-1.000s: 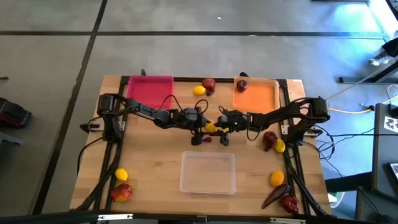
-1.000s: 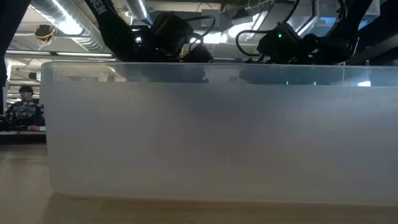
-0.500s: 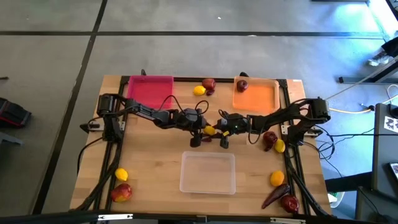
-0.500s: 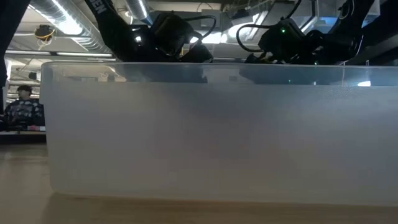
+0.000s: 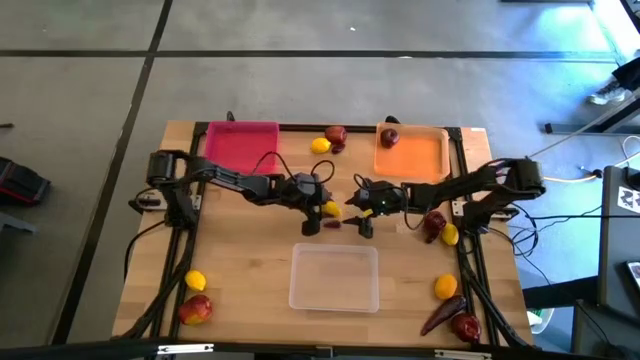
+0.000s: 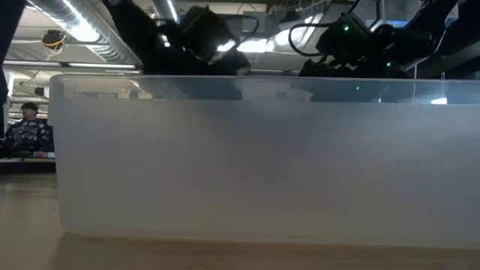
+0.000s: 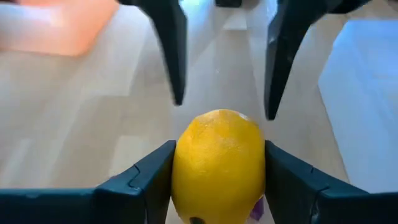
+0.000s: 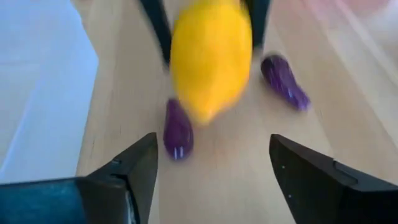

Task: Sort produce into baskets
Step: Put the lemon into the red bin

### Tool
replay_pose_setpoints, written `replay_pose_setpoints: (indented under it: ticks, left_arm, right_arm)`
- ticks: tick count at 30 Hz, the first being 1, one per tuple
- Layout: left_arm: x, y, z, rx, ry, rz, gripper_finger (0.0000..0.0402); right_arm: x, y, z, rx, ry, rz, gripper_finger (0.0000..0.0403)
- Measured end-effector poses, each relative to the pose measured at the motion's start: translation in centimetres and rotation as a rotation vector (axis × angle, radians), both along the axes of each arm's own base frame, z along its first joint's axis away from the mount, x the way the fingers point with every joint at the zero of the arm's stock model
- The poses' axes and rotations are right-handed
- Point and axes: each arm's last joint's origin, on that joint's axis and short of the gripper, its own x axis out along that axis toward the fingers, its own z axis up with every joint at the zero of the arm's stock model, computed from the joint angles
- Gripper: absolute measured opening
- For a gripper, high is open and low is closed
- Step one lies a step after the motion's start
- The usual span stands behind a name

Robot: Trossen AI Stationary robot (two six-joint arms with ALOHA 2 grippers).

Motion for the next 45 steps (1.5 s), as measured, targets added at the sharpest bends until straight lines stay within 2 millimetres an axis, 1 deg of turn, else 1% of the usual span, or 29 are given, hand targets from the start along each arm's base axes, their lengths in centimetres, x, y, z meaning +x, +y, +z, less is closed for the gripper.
replay_pose_setpoints:
  ticks: [3, 5, 9, 10, 12, 16, 20, 24, 27, 32, 38, 45]
  left_arm:
    - [-1.3, 0.1, 1.7, 0.032, 0.052, 0.059, 0.0199]
    - [-2.4, 0.1, 3.2, 0.065, 0.066, 0.104, 0.0199]
    - [-4.8, 0.5, 6.3, 0.136, 0.079, 0.223, 0.0207]
    - [-5.5, 0.6, 6.8, 0.152, 0.096, 0.256, 0.0208]
    - [-6.9, 1.1, 8.3, 0.176, 0.084, 0.330, 0.0209]
    - [-9.8, 2.9, 10.1, 0.237, 0.123, 0.500, 0.0210]
    - [-12.3, 5.9, 11.0, 0.258, 0.163, 0.664, 0.0211]
    - [-14.4, 9.3, 10.6, 0.234, 0.186, 0.823, 0.0211]
    - [-15.8, 11.6, 9.7, 0.184, 0.202, 0.893, 0.0211]
    - [-17.2, 14.6, 7.9, 0.101, 0.232, 0.971, 0.0212]
    - [-17.8, 16.8, 5.4, 0.058, 0.335, 1.034, 0.0212]
    - [-17.6, 18.3, 2.3, 0.006, 0.447, 1.046, 0.0212]
  right_arm:
    - [-1.1, -0.1, 0.8, 0.003, 0.058, -0.061, 0.0276]
    - [-1.8, -0.1, 1.0, -0.002, 0.104, -0.106, 0.0277]
    - [-2.5, -0.3, 0.9, -0.022, 0.164, -0.197, 0.0277]
    - [-2.6, -0.4, 0.9, -0.022, 0.174, -0.216, 0.0277]
    - [-2.8, -0.4, 0.7, -0.027, 0.187, -0.250, 0.0277]
    - [-2.9, -0.5, 0.6, -0.044, 0.204, -0.292, 0.0277]
    - [-2.8, -0.6, 0.6, -0.048, 0.196, -0.298, 0.0277]
    - [-2.9, -0.6, 0.6, -0.049, 0.197, -0.299, 0.0278]
    - [-2.8, -0.6, 0.6, -0.049, 0.196, -0.298, 0.0278]
    - [-2.8, -0.6, 0.6, -0.059, 0.196, -0.304, 0.0278]
    - [-2.9, -0.6, 0.6, -0.060, 0.197, -0.306, 0.0278]
    - [-2.9, -0.6, 0.6, -0.061, 0.197, -0.306, 0.0278]
